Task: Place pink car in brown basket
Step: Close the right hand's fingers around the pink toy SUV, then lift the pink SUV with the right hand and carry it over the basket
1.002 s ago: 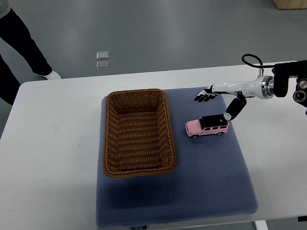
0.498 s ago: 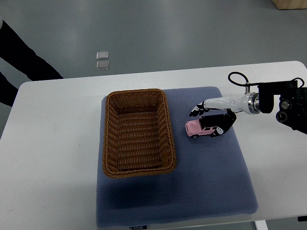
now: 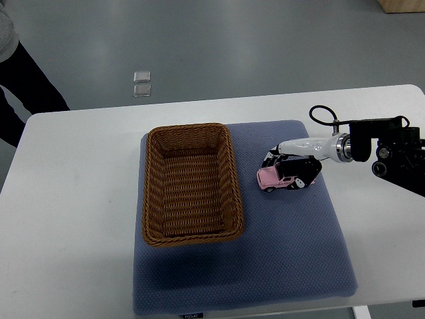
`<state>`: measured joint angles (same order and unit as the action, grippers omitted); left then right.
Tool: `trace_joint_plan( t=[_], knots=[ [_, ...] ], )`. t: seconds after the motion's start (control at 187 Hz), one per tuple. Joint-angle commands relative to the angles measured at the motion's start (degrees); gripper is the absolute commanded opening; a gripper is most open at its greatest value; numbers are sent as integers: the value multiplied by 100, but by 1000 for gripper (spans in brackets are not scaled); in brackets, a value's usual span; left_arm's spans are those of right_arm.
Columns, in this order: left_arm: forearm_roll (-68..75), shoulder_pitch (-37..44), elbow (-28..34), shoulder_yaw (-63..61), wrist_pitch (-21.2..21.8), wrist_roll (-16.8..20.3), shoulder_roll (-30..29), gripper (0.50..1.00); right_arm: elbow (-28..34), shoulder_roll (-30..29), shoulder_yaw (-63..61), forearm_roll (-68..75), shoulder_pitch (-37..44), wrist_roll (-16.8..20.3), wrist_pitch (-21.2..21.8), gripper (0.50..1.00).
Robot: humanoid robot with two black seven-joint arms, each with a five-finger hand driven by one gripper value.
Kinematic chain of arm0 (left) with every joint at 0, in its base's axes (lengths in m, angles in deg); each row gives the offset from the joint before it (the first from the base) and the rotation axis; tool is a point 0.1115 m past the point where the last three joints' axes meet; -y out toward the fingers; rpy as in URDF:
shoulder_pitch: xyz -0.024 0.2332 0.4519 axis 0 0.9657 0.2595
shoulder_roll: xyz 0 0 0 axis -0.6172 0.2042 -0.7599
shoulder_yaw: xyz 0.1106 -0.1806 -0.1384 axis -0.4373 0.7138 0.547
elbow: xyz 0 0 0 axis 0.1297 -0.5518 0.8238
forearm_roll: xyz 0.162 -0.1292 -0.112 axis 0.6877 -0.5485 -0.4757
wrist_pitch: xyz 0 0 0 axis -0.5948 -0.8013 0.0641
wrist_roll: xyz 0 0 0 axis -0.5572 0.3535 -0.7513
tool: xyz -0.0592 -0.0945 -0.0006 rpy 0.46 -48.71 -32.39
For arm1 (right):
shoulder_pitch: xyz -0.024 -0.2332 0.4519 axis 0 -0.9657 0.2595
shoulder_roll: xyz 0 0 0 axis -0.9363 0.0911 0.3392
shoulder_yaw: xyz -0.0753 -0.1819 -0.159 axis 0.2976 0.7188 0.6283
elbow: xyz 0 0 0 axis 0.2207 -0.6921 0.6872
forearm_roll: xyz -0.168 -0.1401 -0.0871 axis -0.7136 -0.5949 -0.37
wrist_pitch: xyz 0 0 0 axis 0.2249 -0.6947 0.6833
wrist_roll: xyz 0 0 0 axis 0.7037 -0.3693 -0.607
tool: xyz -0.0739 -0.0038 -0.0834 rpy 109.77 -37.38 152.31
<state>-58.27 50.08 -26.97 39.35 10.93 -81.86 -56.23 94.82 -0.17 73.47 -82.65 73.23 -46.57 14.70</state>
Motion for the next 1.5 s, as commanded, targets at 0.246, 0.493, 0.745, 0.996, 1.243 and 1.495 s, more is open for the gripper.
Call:
trace_joint_plan(
  t=[0.246,0.493,0.745,0.996,1.243,1.495],
  knots=[
    [0,-3,0,0,0,0,0,1000,-343,-71,54,-321,24,-8,-140,762],
    [0,5,0,0,0,0,0,1000,-378,-71,54,-321,42,-16,-167,613],
    [0,-4,0,0,0,0,0,1000,-351,-36,-78,-216,288,-78,-290,500],
    [0,5,0,0,0,0,0,1000,-272,-27,-86,-22,1395,-245,-263,500],
    [0,5,0,0,0,0,0,1000,-17,-721,-69,4,1791,-394,-202,504],
    [0,5,0,0,0,0,0,1000,-105,-1547,37,4,1809,-403,-193,507]
  ],
)
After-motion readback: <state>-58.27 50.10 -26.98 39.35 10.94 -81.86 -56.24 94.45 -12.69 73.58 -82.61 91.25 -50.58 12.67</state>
